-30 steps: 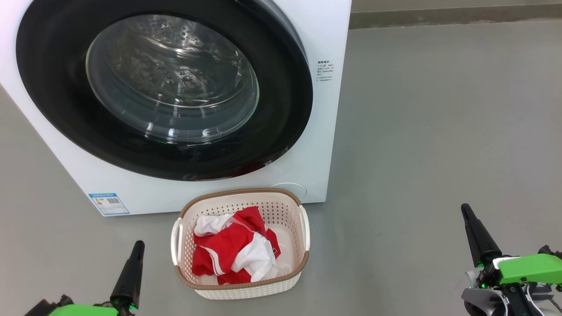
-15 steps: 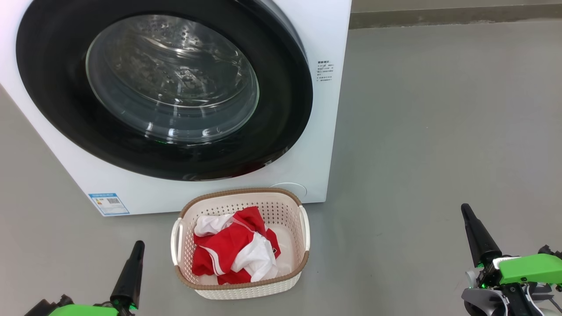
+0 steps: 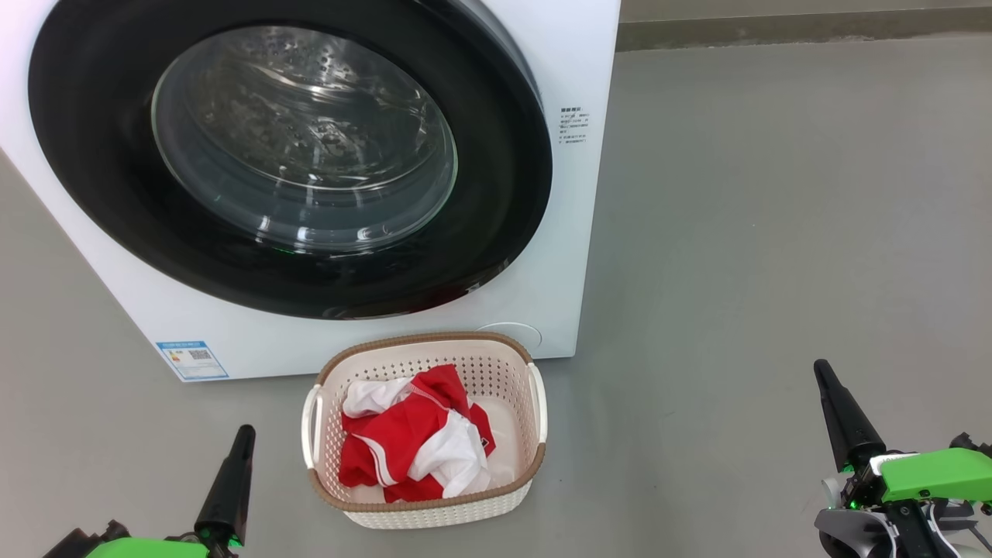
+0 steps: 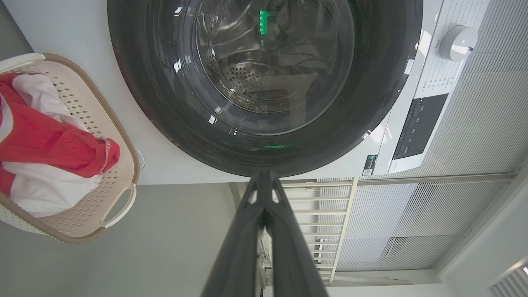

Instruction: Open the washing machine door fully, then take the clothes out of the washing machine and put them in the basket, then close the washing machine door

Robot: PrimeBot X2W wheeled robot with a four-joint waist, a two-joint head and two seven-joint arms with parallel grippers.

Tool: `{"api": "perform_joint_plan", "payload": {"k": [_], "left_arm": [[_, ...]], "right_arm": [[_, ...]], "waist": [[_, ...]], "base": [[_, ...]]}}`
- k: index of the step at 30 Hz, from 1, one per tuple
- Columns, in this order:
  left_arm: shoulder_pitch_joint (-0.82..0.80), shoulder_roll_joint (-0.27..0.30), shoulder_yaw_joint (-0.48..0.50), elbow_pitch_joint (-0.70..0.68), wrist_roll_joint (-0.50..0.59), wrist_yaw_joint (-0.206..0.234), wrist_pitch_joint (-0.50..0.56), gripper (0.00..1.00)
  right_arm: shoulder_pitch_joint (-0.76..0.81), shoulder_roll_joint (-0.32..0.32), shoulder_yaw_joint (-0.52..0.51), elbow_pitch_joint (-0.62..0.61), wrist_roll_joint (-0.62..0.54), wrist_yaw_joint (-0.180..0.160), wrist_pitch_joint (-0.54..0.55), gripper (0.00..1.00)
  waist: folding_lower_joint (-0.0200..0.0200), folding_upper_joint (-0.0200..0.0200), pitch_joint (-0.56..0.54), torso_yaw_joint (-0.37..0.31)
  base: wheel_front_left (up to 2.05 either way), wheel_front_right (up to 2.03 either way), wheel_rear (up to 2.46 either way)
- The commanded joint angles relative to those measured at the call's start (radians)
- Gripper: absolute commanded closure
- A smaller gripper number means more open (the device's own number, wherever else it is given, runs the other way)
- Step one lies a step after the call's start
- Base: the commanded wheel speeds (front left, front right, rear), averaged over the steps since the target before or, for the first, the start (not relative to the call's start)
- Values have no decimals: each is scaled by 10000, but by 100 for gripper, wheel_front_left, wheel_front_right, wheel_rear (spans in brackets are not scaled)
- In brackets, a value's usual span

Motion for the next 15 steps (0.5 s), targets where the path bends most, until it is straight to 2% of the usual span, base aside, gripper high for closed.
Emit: {"api": "perform_joint_plan", "payload": {"k": [1,15], "left_arm": [[-404,85,338,-204,-68,6,35,100],[-404,85,337,-205,-69,6,34,100]], "right_arm": [[-401,-83,136,-292,55,-7,61,100],[-401,-83,136,-292,55,-7,61,100]], "waist": [[0,-1,0,0],[0,-1,0,0]], "base": [[0,0,0],[0,0,0]]}}
